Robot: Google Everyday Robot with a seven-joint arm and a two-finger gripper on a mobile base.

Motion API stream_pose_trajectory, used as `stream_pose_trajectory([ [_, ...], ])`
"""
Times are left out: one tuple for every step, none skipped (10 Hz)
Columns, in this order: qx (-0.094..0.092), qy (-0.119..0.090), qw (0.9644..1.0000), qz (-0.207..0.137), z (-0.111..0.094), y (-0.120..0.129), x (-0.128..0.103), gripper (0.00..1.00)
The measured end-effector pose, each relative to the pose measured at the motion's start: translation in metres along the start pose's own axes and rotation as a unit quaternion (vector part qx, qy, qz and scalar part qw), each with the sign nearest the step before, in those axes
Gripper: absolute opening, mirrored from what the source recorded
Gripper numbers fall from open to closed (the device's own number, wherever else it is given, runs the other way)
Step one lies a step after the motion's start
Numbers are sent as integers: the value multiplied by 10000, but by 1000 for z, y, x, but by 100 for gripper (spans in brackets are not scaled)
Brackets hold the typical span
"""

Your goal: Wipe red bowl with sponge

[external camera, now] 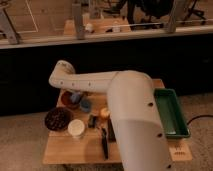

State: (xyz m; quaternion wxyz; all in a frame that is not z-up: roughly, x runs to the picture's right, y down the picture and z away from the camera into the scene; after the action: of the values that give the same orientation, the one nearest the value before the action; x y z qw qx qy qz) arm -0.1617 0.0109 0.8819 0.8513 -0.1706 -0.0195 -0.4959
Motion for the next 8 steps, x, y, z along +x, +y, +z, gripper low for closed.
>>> stream_pose_trajectory([
  [44,3,10000,-20,0,-10,-1,0],
  [74,-7,9999,-69,0,-19,-5,0],
  [94,-19,9999,-120,0,-24,-8,0],
  [142,-49,9997,-176,-1,-32,-15,0],
  [192,-80,9996,-216,-2,-37,-22,0],
  [236,-122,9993,-274,-5,-40,-31,0],
  [274,-164,9991,-294,-7,-38,-38,0],
  [269,-199,9989,-318,-9,-30,-46,0],
])
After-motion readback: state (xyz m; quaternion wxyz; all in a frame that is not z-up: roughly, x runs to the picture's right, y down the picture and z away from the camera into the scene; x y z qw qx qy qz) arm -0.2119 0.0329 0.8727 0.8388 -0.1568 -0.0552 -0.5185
